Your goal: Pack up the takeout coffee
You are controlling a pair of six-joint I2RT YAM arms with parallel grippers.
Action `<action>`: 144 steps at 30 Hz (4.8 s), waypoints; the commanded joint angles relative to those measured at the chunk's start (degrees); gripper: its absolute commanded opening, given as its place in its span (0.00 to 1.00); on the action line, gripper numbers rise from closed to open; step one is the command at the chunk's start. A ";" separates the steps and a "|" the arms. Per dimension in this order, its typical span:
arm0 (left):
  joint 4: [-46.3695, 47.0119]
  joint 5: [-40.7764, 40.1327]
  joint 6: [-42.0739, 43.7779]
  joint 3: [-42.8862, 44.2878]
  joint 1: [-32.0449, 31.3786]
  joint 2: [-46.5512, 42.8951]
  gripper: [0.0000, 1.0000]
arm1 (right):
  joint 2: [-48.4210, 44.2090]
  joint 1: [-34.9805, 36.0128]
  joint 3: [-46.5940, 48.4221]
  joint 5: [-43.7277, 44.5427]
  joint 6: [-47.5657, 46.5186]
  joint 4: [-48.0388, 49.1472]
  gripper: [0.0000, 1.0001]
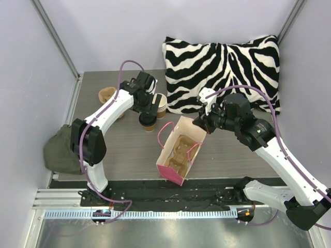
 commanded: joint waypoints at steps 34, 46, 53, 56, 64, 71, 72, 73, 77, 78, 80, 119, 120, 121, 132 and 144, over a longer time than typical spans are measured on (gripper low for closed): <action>0.20 -2.40 -1.81 -0.16 -2.38 4.44 0.77 | -0.93 -0.91 -0.25 -1.09 0.72 2.63 0.01; 0.19 -5.39 -1.28 -0.08 -3.43 4.34 0.86 | -1.02 -1.08 0.02 -1.27 0.90 2.46 0.01; 0.20 -5.83 -1.37 0.18 -3.35 4.52 0.88 | -0.85 -1.17 0.02 -1.35 0.81 2.46 0.01; 0.54 -5.65 -1.37 0.27 -3.35 3.73 0.90 | -0.76 -1.17 -0.07 -1.53 0.81 2.54 0.01; 0.72 -6.00 -0.32 0.45 -4.22 1.54 0.93 | -0.50 -1.17 0.11 -1.79 0.72 2.54 0.01; 0.20 -6.36 -0.40 1.15 -4.31 0.57 0.97 | -0.41 -1.17 0.46 -1.79 0.90 2.63 0.01; 0.11 -6.44 -0.40 1.41 -4.40 0.65 0.98 | -0.41 -1.17 0.46 -1.79 0.90 2.63 0.01; 0.11 -6.62 -0.32 1.50 -4.49 0.39 1.00 | -0.41 -1.26 0.54 -1.79 0.90 2.63 0.01; 0.20 -7.67 -0.23 1.68 -4.49 0.04 1.00 | -0.23 -1.17 0.72 -1.79 0.90 2.54 0.01; 0.28 -8.20 -0.32 1.85 -4.49 -0.05 1.00 | -0.14 -1.17 0.72 -1.79 0.90 2.54 0.01; 0.46 -8.64 -0.14 1.86 -4.49 -0.22 1.00 | -0.23 -1.17 0.81 -1.79 0.90 2.63 0.01; -1.48 -3.20 -1.37 0.72 -2.38 4.61 0.81 | 0.47 -1.44 1.60 -1.27 0.99 2.72 0.01; -1.39 -3.11 -1.37 0.54 -2.47 4.52 0.79 | 0.56 -1.44 1.51 -1.27 0.99 2.63 0.01; -1.30 -3.10 -1.37 0.19 -2.38 4.44 0.79 | 0.39 -1.35 1.51 -1.27 0.99 2.63 0.01; -3.23 -1.79 -1.11 -2.18 -2.29 7.77 0.78 | 0.56 -1.44 1.69 -1.09 0.81 2.45 0.01; -9.56 2.25 11.08 -1.13 -1.41 -2.32 0.62 | 0.91 -1.44 3.09 -1.62 0.72 0.96 0.01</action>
